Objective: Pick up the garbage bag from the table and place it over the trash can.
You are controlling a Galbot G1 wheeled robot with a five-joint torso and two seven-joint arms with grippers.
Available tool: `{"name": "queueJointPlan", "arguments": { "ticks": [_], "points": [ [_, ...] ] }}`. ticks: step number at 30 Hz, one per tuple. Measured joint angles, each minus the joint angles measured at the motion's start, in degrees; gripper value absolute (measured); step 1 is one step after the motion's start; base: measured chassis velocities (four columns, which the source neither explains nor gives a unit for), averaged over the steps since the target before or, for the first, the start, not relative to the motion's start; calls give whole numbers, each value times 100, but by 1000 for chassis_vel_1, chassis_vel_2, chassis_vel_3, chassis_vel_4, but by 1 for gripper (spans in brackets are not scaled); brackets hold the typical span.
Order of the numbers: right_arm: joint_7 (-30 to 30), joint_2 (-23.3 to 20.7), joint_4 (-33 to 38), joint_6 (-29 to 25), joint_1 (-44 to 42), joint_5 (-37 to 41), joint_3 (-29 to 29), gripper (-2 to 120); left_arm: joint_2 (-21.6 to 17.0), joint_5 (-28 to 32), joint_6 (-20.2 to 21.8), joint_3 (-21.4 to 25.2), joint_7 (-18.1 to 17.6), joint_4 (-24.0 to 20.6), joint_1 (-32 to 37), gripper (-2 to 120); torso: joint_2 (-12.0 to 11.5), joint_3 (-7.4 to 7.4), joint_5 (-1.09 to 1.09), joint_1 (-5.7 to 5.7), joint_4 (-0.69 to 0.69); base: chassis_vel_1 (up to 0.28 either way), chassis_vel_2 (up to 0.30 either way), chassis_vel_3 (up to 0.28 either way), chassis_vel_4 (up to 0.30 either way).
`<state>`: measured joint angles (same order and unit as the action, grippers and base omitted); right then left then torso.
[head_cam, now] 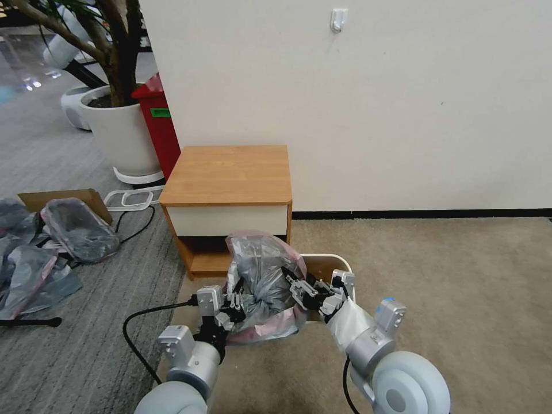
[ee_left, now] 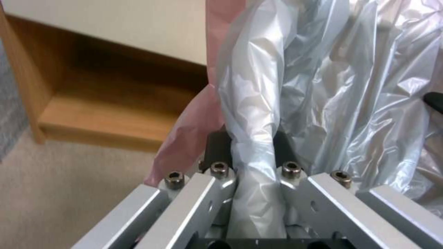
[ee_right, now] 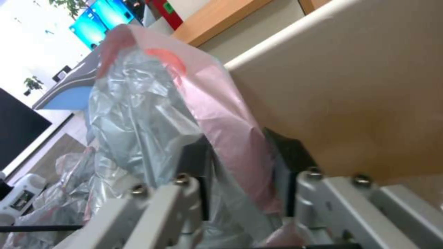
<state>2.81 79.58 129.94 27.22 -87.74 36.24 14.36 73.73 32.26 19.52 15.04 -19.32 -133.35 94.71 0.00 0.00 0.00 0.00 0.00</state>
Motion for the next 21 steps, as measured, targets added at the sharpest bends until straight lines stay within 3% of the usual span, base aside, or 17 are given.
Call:
{"name": "queueJointPlan", "arguments": {
  "ticks": [7,21],
  "points": [
    [-98,23,27,-105,-52,-289,-11,1,6,225,82,27,-122,29,-28,5,0,0,0,0,0,0,0,0,0],
    [-171,-116,575,-37,-129,-351,302,0,36,251,114,60,-160,136,-38,5,0,0,0,0,0,0,0,0,0]
  ]
}}
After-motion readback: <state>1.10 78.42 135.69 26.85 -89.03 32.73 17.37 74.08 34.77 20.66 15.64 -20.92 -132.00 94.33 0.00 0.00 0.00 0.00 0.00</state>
